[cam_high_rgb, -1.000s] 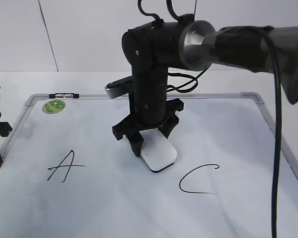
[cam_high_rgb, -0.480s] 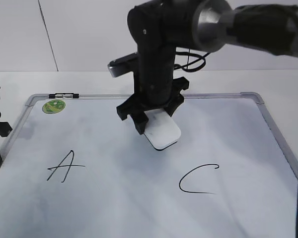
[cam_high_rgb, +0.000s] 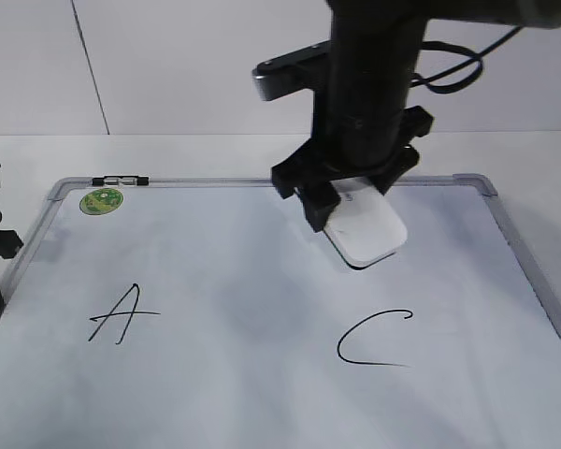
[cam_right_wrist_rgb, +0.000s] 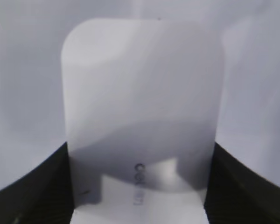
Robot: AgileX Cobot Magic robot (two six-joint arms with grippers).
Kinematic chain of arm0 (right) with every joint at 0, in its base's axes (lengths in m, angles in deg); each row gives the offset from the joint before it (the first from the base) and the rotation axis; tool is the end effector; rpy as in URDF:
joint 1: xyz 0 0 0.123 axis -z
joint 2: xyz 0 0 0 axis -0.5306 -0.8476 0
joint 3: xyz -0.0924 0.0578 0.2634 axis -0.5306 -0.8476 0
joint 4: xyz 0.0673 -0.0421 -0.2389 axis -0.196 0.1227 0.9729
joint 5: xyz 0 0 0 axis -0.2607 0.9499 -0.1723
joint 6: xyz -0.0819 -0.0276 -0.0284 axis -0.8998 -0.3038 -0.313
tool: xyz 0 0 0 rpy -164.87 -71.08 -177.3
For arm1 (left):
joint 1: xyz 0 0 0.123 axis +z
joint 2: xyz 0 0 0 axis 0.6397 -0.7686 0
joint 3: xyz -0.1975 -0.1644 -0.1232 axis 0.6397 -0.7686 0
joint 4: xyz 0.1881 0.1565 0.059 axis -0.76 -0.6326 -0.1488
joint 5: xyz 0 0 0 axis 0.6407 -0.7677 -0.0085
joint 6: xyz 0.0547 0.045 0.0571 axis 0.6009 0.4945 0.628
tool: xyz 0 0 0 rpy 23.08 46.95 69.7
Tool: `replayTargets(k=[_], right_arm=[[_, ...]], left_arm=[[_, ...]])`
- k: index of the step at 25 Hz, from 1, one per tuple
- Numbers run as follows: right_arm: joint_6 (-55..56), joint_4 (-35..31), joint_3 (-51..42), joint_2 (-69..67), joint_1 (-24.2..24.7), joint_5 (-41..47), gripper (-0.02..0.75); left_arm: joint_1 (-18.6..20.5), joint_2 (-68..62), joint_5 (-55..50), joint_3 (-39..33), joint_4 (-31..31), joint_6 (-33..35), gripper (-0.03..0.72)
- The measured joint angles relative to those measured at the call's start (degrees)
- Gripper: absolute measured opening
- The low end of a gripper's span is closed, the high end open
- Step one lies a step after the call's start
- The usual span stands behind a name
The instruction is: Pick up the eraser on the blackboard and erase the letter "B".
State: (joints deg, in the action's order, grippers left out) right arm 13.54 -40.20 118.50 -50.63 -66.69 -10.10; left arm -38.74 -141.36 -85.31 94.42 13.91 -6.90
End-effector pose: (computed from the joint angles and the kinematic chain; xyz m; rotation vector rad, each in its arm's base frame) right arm 0.3382 0.2193 0.2693 -0.7153 2.8257 -0.0830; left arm 0.3301 -0.0114 0.1520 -0.0946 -3.0903 0.2996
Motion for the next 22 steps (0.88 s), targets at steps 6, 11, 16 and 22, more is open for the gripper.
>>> replayTargets(k=[6,11,16,22], right_arm=[[4.0,0.2,-10.4,9.6,5.1,0.0,0.526],[4.9,0.6,-17.6,15.5,10.8,0.0,0.526],[5.1,1.3,-21.9,16.8,16.0,0.0,0.526],[4.8,2.2,-22.8,16.5,21.0,0.0,0.526]], left_arm=[[0.0,0.0,0.0,0.0,0.0,0.0,0.014],[0.0,0.0,0.0,0.0,0.1,0.0,0.014],[0.0,0.0,-0.2,0.0,0.8,0.1,0.014],[0.0,0.0,-0.3,0.0,1.1,0.2,0.014]])
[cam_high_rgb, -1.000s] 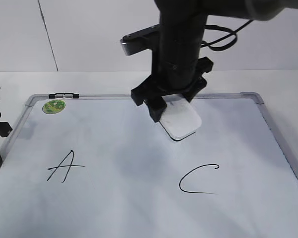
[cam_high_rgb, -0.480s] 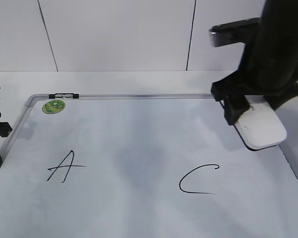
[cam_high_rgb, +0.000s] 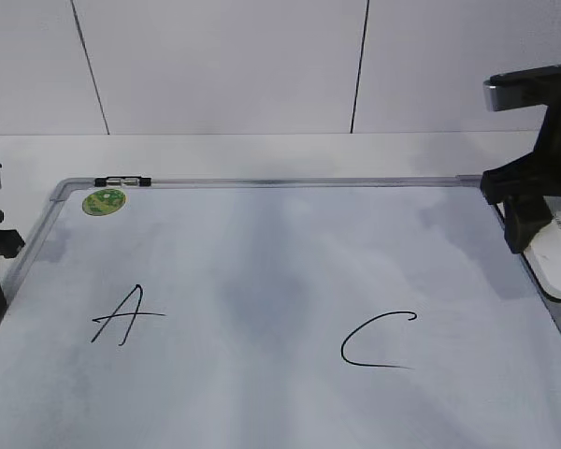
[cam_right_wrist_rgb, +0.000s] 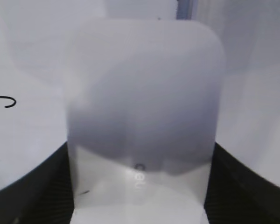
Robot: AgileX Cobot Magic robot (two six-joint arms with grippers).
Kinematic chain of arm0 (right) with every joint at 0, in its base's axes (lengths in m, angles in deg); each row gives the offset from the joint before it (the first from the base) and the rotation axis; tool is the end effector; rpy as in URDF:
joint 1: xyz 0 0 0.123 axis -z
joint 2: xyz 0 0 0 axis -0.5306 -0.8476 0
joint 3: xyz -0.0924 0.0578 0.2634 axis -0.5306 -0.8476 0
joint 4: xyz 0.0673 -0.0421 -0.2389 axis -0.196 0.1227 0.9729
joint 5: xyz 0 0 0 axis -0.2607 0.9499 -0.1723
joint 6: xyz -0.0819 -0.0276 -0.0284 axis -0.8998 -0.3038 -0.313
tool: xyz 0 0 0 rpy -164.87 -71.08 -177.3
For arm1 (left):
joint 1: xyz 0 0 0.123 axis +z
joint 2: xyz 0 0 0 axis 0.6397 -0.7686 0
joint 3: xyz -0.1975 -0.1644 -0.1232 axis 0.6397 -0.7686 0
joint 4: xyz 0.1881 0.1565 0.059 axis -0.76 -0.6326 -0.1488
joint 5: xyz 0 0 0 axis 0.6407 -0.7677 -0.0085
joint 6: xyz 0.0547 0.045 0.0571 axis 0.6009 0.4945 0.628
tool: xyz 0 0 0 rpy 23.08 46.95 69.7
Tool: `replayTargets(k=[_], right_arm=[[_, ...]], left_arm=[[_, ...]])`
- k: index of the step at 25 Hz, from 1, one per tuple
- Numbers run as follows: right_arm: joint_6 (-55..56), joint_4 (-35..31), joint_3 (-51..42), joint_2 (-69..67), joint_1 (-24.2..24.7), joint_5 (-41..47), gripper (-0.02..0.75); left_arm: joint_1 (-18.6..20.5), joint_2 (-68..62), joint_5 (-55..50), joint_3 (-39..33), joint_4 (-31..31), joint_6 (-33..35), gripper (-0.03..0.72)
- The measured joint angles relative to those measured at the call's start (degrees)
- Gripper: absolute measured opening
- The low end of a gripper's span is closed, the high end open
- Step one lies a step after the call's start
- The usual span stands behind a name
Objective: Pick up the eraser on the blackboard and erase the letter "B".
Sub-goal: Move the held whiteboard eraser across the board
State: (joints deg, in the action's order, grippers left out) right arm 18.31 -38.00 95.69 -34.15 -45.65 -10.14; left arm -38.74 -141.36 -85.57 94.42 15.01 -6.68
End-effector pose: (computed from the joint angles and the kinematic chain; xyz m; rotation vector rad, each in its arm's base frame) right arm 0.3078 0.0589 0.2687 -0.0970 3.0156 -0.2219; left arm 0.3300 -0.0129 0.1523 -0.0832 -3.0860 0.3244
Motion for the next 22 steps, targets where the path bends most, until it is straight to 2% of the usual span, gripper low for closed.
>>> replayTargets(k=[12,22], right_arm=[[-2.5,-0.3,0.0,-9.0,0.7,-0.9,0.526],[-4.1,-7.7,0.0,-11.9,5.4,-4.3,0.526]], left_arm=[[0.0,0.0,0.0,0.0,0.5,0.2,0.013],[0.0,0.0,0.0,0.0,0.6,0.2,0.013]])
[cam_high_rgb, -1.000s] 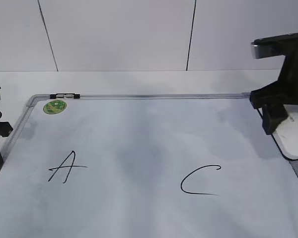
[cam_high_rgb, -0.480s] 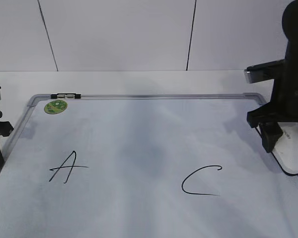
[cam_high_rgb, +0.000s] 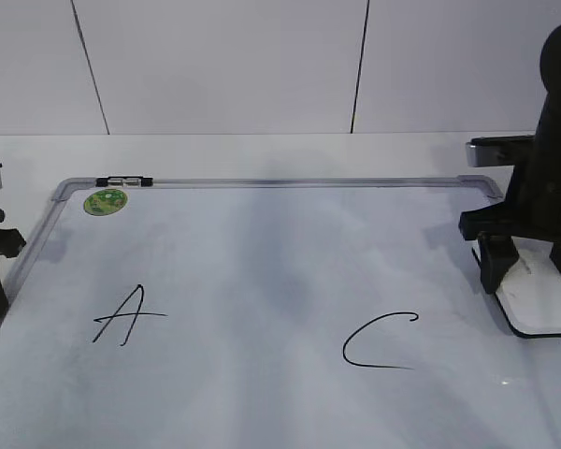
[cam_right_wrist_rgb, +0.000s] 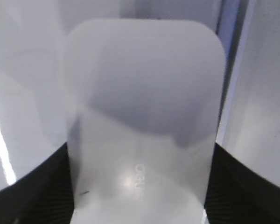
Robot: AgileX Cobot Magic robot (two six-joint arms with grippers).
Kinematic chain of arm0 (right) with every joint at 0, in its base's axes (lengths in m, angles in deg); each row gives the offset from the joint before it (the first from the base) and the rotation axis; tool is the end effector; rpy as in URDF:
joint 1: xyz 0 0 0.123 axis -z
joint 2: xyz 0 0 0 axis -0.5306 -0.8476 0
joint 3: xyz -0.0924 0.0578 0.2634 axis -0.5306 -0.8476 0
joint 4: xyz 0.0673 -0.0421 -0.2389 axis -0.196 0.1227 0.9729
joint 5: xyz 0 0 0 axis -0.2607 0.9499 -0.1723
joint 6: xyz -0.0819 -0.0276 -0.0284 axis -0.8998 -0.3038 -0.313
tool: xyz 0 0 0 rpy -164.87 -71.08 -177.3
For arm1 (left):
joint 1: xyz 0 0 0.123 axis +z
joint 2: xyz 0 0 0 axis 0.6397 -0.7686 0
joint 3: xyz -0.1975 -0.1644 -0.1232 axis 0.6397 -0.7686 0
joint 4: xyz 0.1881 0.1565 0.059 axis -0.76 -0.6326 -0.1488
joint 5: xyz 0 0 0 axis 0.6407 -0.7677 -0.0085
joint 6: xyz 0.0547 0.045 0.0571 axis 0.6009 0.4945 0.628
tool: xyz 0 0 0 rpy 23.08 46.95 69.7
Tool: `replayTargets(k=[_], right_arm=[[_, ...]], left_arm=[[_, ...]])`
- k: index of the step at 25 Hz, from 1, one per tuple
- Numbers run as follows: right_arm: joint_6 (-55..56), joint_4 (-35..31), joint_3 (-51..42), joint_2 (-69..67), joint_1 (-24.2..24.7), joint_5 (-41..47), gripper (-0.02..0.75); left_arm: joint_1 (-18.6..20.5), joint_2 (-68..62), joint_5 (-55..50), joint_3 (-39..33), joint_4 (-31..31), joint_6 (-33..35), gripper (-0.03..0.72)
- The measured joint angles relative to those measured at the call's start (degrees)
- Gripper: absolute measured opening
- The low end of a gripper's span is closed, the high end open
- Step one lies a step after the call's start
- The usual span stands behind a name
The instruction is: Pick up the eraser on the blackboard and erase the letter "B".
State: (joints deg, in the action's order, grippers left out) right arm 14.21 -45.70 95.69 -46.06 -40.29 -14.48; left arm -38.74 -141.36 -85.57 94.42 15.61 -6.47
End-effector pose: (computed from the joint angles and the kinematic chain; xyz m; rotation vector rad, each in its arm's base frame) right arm 0.3396 0.0456 0.1992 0.0119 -3.0948 0.0718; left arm 0.3301 -0.0136 0.1524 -0.0791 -3.0861 0.3375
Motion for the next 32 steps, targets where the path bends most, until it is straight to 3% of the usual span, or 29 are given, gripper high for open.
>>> replayTargets(k=[32], right_arm=[[-3.5,-0.5,0.0,-3.7,1.8,-1.9,0.525]], left_arm=[[0.0,0.0,-0.1,0.0,0.0,0.0,0.013]])
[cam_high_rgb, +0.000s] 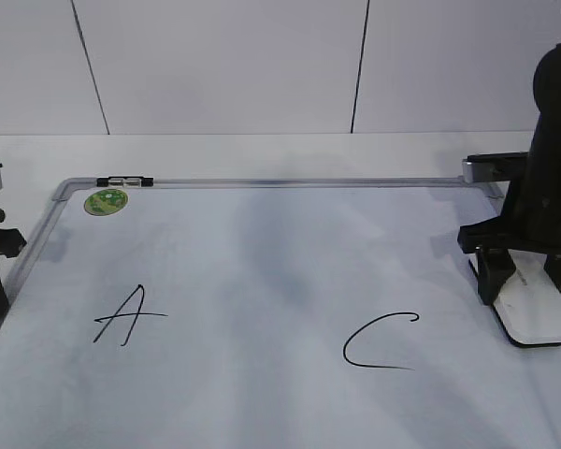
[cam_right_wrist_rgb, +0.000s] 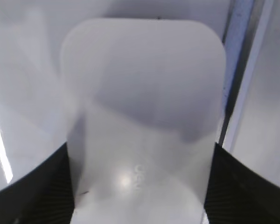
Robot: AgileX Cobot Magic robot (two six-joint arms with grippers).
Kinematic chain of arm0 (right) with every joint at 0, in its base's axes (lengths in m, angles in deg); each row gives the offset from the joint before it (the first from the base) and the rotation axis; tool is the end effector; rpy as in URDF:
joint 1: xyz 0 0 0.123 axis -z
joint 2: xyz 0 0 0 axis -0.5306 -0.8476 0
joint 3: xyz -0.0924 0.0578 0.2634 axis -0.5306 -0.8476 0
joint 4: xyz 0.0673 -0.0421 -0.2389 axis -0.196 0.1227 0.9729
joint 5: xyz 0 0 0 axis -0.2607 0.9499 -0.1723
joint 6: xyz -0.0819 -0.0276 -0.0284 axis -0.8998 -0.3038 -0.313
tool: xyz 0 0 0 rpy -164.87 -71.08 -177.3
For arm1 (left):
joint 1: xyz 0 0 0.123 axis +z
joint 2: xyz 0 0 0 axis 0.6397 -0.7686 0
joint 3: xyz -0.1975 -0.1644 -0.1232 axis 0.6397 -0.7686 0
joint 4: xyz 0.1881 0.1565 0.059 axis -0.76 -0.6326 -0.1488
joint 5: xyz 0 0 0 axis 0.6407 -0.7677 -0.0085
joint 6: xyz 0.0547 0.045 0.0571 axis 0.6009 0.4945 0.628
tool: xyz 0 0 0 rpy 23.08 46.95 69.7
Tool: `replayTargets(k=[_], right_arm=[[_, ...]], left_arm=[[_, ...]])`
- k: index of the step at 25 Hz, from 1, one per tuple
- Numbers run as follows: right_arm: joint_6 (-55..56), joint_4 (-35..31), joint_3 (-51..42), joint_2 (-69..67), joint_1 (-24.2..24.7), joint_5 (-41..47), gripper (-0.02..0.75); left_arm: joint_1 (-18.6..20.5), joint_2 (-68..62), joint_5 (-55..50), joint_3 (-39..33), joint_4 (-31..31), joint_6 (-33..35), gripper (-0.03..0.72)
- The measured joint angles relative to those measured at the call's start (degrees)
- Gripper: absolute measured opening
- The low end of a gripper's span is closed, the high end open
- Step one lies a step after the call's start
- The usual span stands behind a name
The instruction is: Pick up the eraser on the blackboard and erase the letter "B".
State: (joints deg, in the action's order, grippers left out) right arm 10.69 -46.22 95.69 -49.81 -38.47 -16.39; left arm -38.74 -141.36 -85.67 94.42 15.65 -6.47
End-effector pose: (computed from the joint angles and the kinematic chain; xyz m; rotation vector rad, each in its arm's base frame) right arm 0.3480 0.0364 0.1763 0.0535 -3.0597 0.0590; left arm 0.3300 -0.0137 0.1524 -0.0787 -3.0843 0.3387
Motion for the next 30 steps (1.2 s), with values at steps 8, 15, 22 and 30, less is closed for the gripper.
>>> replayTargets(k=[8,15,22,30], right_arm=[[0.9,0.5,0.0,-0.3,0.0,0.0,0.525],[1.1,0.6,0.0,-0.3,0.0,0.0,0.525],[1.2,2.0,0.0,-0.3,0.0,-0.7,0.525],[2.1,2.4,0.0,-0.3,0.0,-1.1,0.536]], left_arm=[[0.0,0.0,0.0,0.0,0.1,0.0,0.013],[0.0,0.0,0.0,0.0,0.1,0.0,0.013],[0.0,0.0,0.0,0.0,0.1,0.0,0.013],[0.0,0.0,0.0,0.0,0.1,0.0,0.013]])
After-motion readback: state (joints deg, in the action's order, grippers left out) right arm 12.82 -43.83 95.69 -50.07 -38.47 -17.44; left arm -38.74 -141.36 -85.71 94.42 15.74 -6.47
